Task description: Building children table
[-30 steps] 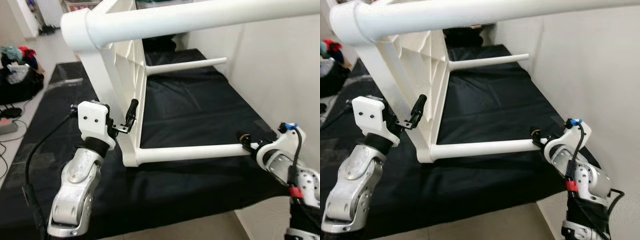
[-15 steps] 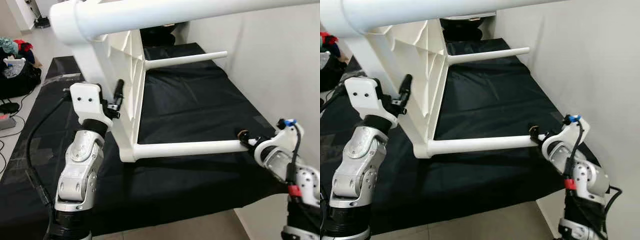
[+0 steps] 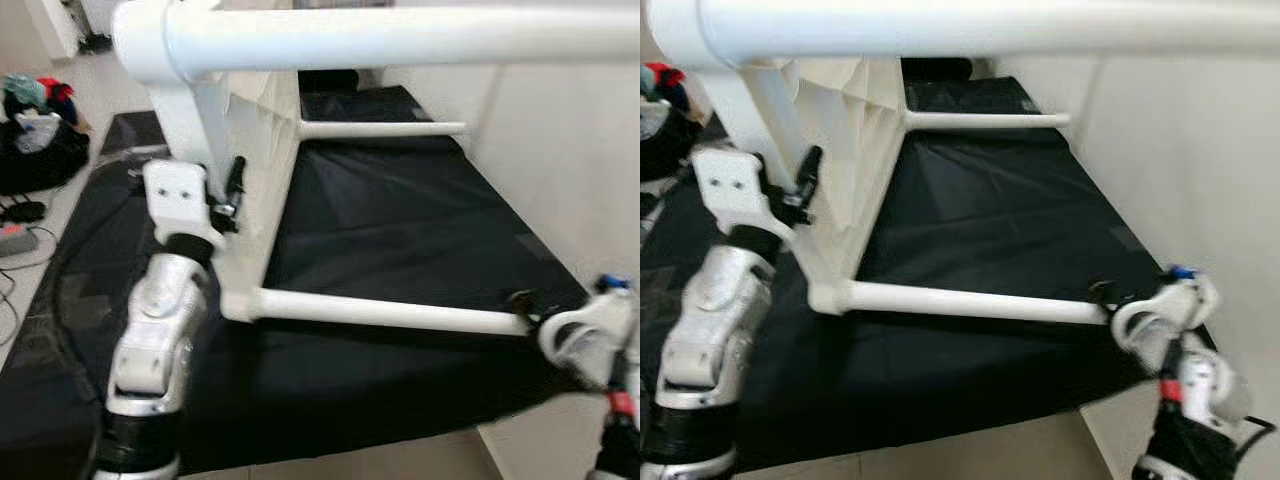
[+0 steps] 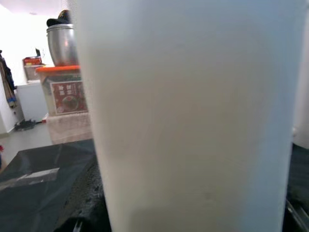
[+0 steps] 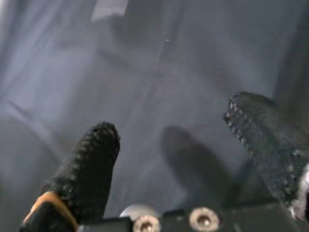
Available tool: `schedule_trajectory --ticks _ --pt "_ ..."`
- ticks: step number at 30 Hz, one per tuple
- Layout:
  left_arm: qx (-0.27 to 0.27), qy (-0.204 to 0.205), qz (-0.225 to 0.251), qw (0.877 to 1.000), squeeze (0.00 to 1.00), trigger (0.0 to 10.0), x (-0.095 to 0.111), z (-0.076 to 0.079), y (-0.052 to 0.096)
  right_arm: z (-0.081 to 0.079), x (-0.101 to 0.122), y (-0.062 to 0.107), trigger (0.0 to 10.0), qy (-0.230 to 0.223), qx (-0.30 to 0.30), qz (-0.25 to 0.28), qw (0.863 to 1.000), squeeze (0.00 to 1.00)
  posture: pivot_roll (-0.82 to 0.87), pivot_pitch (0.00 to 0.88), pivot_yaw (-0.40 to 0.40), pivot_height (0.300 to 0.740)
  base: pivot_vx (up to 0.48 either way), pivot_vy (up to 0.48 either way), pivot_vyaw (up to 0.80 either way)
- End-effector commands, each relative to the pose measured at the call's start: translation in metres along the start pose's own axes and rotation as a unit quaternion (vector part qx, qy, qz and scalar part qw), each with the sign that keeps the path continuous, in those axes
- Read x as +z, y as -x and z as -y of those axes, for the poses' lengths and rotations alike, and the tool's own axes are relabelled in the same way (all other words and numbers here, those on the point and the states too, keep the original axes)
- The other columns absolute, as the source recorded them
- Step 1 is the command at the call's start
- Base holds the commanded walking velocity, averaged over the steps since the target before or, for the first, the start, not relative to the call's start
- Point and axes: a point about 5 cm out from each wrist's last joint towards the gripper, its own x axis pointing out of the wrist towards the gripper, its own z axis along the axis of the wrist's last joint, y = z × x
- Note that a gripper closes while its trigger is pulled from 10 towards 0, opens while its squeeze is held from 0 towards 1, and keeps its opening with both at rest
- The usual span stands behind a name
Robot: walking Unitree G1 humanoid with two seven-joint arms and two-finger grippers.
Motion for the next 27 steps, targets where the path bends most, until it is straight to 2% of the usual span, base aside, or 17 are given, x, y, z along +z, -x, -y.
schedule_trajectory --ticks 1,2,3,4,6,10,11,12,13,14,16,17,19,24,25,26,27 --pt "0.035 -0.007 0.023 0.999 0.0 0.0 0.009 -0.009 -0.002 -0.005 -0.016 -0.001 10.0 -0.057 0.039 -0.028 0.997 0.98 -0.07 0.1 -0.028 0.74 0.0 0.0 0.0" --pt "0.035 -0.007 0.023 0.999 0.0 0.0 0.009 -0.009 -0.002 -0.005 -0.016 -0.001 10.0 -0.057 0.039 -0.028 0.997 0.98 -0.07 0.1 -0.028 0.74 0.0 0.0 0.0" --pt "0.035 -0.005 0.024 0.999 0.0 0.0 0.009 -0.009 -0.002 -0.013 -0.016 0.001 10.0 -0.081 0.067 -0.02 0.994 0.8 -0.07 0.1 -0.027 0.74 0.0 0.0 0.0" --pt "0.034 -0.004 0.025 0.999 0.0 0.0 0.01 -0.008 -0.002 -0.021 -0.017 0.004 10.0 -0.109 0.093 -0.016 0.99 0.0 -0.07 0.101 -0.029 0.74 0.0 0.0 0.0" --pt "0.034 -0.004 0.025 0.999 0.0 0.0 0.01 -0.008 -0.002 -0.021 -0.017 0.004 10.0 -0.109 0.093 -0.016 0.99 0.0 -0.07 0.101 -0.029 0.74 0.0 0.0 0.0" --pt "0.034 -0.004 0.027 0.999 0.0 0.0 0.011 -0.007 -0.002 -0.021 -0.019 0.008 10.0 -0.148 0.112 -0.01 0.983 0.0 -0.06 0.106 -0.039 0.74 0.0 0.0 0.0" --pt "0.035 -0.004 0.028 0.999 0.0 0.0 0.012 -0.007 -0.001 -0.009 -0.011 0.009 10.0 -0.119 0.079 0.024 0.989 0.0 -0.06 0.108 -0.04 0.74 0.0 0.0 0.0" --pt "0.035 -0.004 0.028 0.999 0.0 0.0 0.012 -0.007 -0.001 -0.009 -0.011 0.009 10.0 -0.119 0.079 0.024 0.989 0.0 -0.06 0.108 -0.04 0.74 0.0 0.0 0.0" --pt "0.036 -0.006 0.027 0.999 0.0 0.0 0.012 -0.007 0.0 0.003 0.004 0.013 10.0 -0.102 0.05 0.073 0.991 0.0 -0.06 0.11 -0.041 0.74 0.0 0.0 0.0" --pt "0.036 -0.006 0.027 0.999 0.0 0.0 0.012 -0.007 0.0 0.003 0.004 0.013 10.0 -0.102 0.05 0.073 0.991 0.0 -0.06 0.11 -0.041 0.74 0.0 0.0 0.0" --pt "0.039 -0.009 0.026 0.999 0.0 0.0 0.012 -0.01 0.001 0.011 0.041 0.029 10.0 -0.058 0.042 0.186 0.98 0.0 -0.07 0.111 -0.036 0.74 0.0 0.0 0.0" --pt "0.039 -0.009 0.026 0.999 0.0 0.0 0.012 -0.01 0.001 0.011 0.041 0.029 10.0 -0.058 0.042 0.186 0.98 0.0 -0.07 0.111 -0.036 0.74 0.0 0.0 0.0" --pt "0.041 -0.011 0.023 0.999 0.0 0.0 0.011 -0.012 0.002 0.001 0.063 0.043 10.0 -0.011 0.077 0.244 0.967 0.0 -0.08 0.106 -0.031 0.74 0.0 0.0 0.0" --pt "0.041 -0.012 0.022 0.999 0.0 0.0 0.01 -0.012 0.002 -0.017 0.07 0.051 10.0 0.022 0.133 0.253 0.958 0.0 -0.08 0.102 -0.032 0.74 0.0 0.0 0.0" --pt "0.041 -0.013 0.024 0.999 0.0 0.0 0.011 -0.012 0.002 -0.024 0.069 0.054 10.0 0.059 0.151 0.251 0.954 0.0 -0.08 0.099 -0.03 0.74 0.0 0.0 0.0" --pt "0.041 -0.013 0.024 0.999 0.0 0.0 0.011 -0.012 0.002 -0.024 0.069 0.054 10.0 0.059 0.151 0.251 0.954 0.0 -0.08 0.099 -0.03 0.74 0.0 0.0 0.0" --pt "0.043 -0.018 0.028 0.999 0.0 0.0 0.013 -0.014 0.001 -0.046 0.064 0.063 10.0 0.181 0.214 0.241 0.929 0.0 -0.08 0.099 -0.032 0.74 0.0 0.0 0.0"
